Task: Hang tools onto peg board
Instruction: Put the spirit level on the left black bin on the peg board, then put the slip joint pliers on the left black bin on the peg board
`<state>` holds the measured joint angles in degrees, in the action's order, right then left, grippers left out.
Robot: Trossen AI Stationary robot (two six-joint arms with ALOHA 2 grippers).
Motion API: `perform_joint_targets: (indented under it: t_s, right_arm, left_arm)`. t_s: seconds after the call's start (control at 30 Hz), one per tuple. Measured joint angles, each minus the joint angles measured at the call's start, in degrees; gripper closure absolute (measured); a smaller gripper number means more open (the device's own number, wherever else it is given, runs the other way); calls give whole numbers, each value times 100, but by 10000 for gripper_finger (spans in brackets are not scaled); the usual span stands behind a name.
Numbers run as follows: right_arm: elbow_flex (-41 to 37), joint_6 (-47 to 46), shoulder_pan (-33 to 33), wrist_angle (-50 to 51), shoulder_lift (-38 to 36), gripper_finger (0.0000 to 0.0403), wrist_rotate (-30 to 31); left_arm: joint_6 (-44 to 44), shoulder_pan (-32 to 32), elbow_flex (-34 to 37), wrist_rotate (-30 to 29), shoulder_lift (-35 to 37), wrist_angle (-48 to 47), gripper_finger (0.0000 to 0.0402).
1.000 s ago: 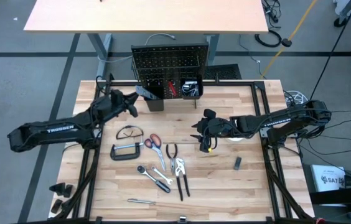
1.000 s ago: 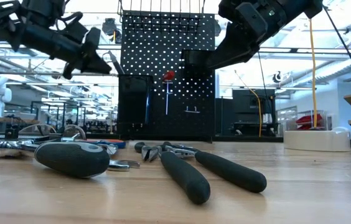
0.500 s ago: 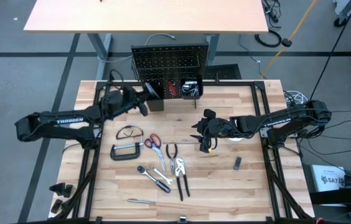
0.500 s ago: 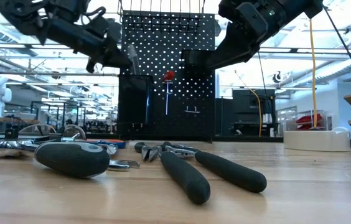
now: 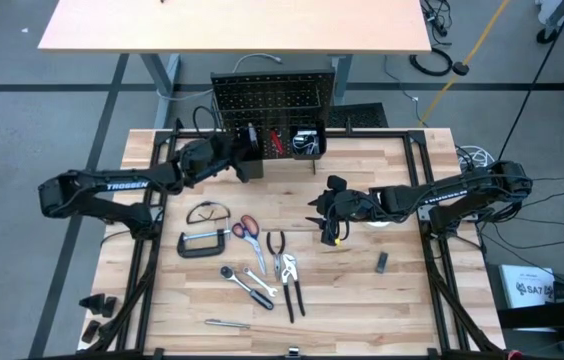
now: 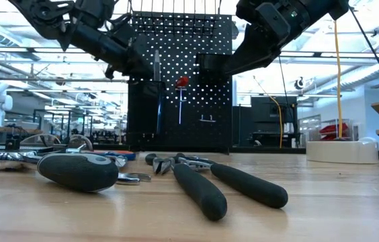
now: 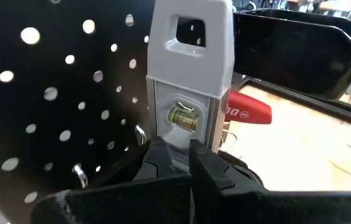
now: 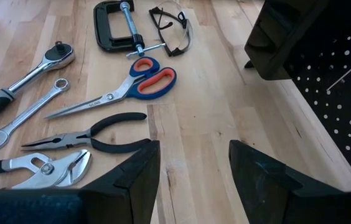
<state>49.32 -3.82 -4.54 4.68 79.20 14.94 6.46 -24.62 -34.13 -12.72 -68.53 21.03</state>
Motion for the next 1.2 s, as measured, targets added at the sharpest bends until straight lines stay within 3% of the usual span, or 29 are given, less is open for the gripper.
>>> perform_joint_targets:
  t_s: [0.37, 0.83, 1.2]
  right_arm:
    - [0, 3, 0, 9, 0, 218, -7]
    - [0, 3, 0, 7, 2, 218, -7]
    - [0, 3, 0, 138, 0, 218, -9]
  left_arm:
    - [-145, 18, -7, 17, -409, 546, 401]
    - [-279, 65, -75, 22, -404, 667, 401]
    - [-546, 461, -81, -709, 672, -674, 401]
